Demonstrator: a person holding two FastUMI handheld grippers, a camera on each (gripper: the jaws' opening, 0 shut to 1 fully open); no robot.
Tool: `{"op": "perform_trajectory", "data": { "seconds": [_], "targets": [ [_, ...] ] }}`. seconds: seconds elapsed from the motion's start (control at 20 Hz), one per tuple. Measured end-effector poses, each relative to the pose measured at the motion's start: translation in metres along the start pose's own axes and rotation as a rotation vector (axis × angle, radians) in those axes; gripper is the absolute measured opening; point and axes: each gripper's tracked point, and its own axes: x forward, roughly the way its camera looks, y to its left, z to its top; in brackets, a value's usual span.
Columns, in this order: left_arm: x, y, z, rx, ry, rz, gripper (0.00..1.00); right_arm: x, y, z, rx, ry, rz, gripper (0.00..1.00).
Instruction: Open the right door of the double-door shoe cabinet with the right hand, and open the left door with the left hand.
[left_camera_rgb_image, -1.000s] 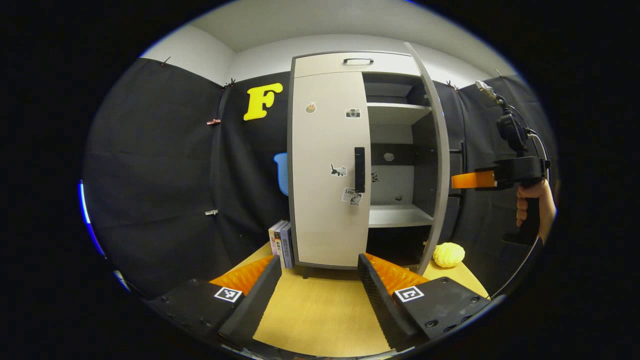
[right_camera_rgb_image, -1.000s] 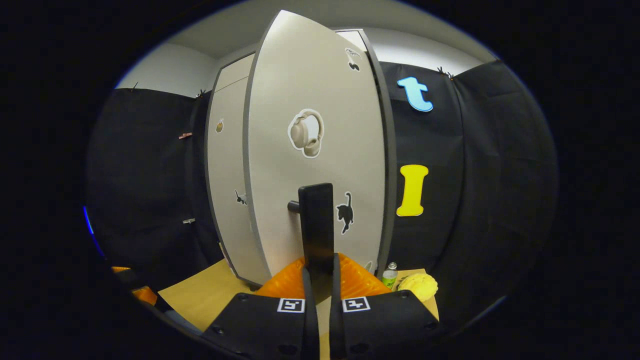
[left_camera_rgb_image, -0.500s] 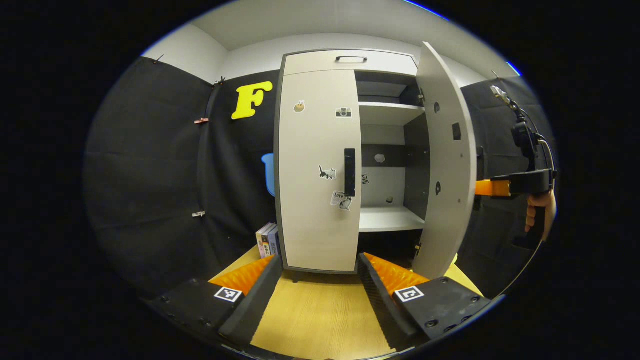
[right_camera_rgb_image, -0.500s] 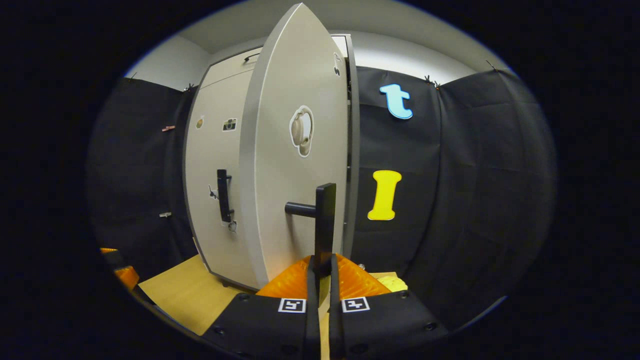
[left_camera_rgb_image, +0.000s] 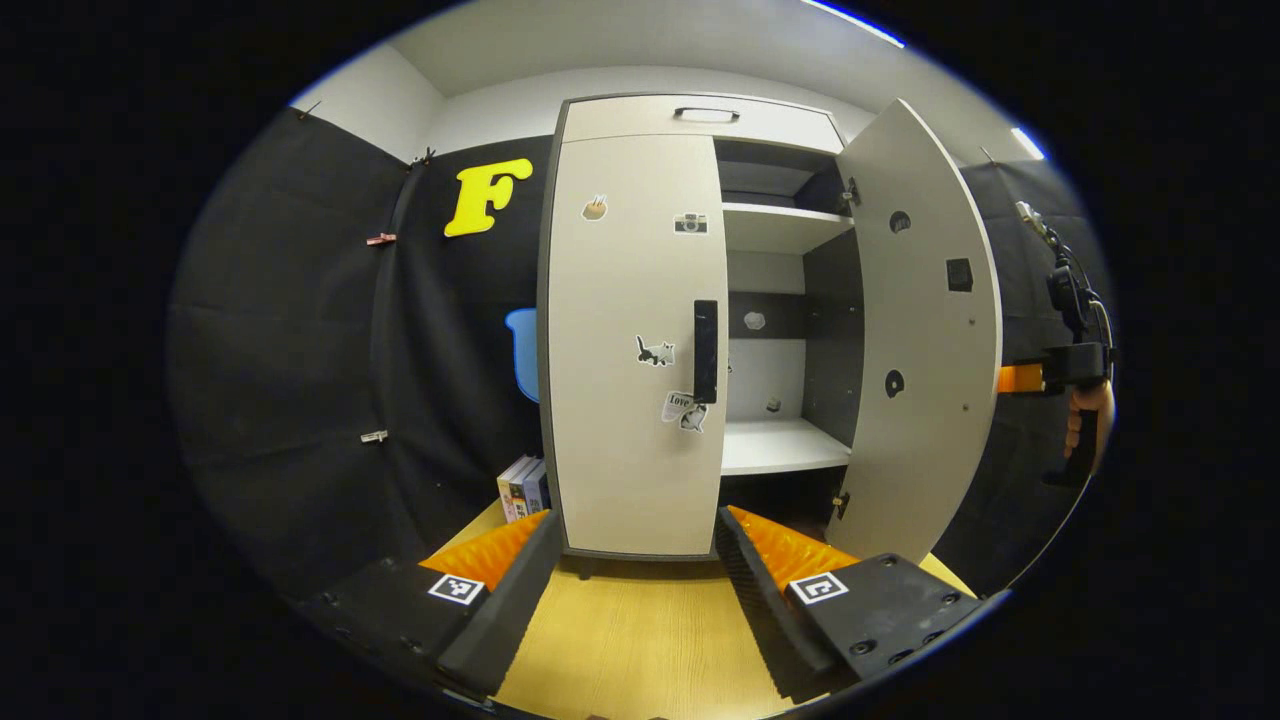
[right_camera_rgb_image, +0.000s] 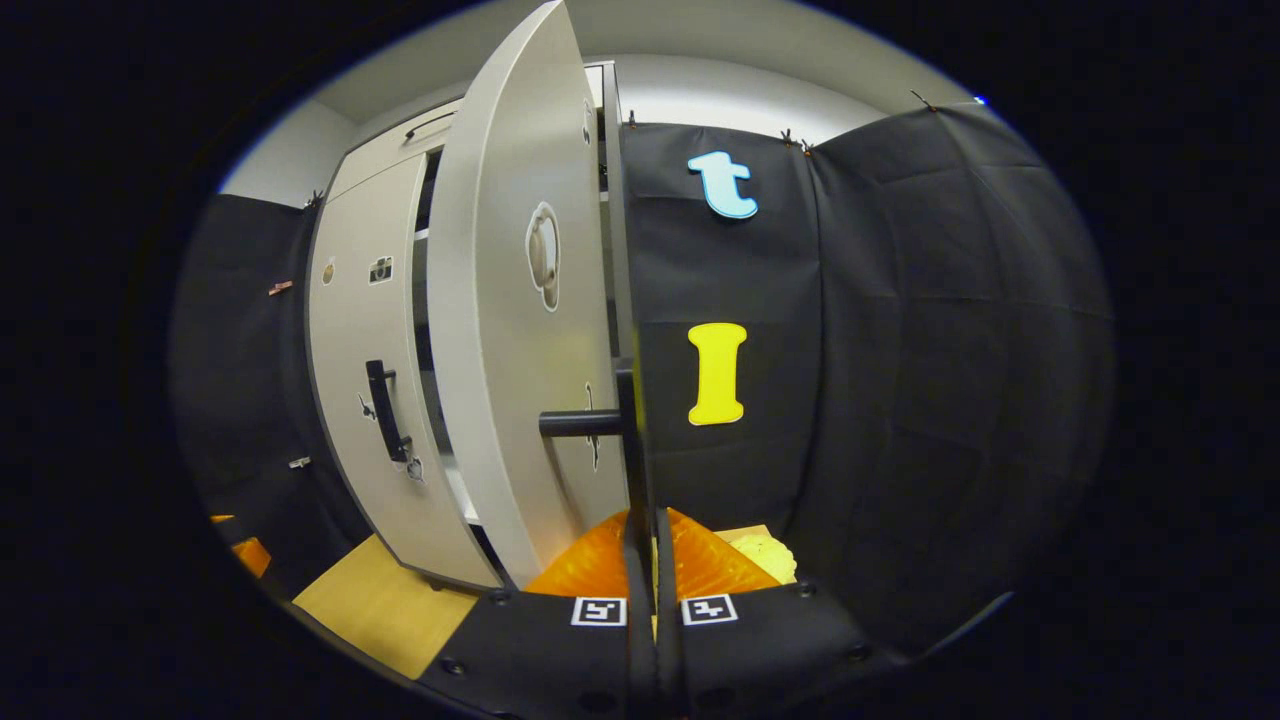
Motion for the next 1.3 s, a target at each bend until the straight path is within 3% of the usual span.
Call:
{"op": "perform_trajectory", "data": {
  "seconds": [0.35,0.55,0.7,0.75,0.8,0.85,1.0,1.3],
  "targets": [
    [0.005,0.009,0.002,0.005,-0.001,-0.006,0.95,-0.025,-0.006,-0.009,-0.024,-0.011,-0.012,0.07],
    [0.015,0.006,0.001,0.033,0.003,-0.021,0.95,-0.04,-0.019,-0.034,-0.083,0.046,-0.029,0.11],
    [0.034,0.003,0.01,0.056,-0.015,-0.034,0.95,-0.057,-0.022,-0.048,-0.06,0.084,-0.052,0.15],
    [0.043,0.003,0.015,0.063,-0.026,-0.034,0.95,-0.064,-0.026,-0.052,-0.059,0.082,-0.076,0.24],
    [0.053,0.001,0.018,0.067,-0.032,-0.038,0.95,-0.072,-0.028,-0.054,-0.066,0.072,-0.096,0.43],
    [0.064,-0.002,0.024,0.065,-0.044,-0.049,0.95,-0.079,-0.027,-0.057,-0.072,0.064,-0.103,0.51],
    [0.095,-0.014,0.041,0.03,-0.077,-0.094,0.95,-0.094,-0.02,-0.065,-0.103,0.027,-0.116,0.98],
    [0.165,-0.027,0.074,-0.008,-0.102,-0.173,0.95,-0.121,0.031,-0.057,-0.1,-0.066,-0.128,0.99]
  ]
}}
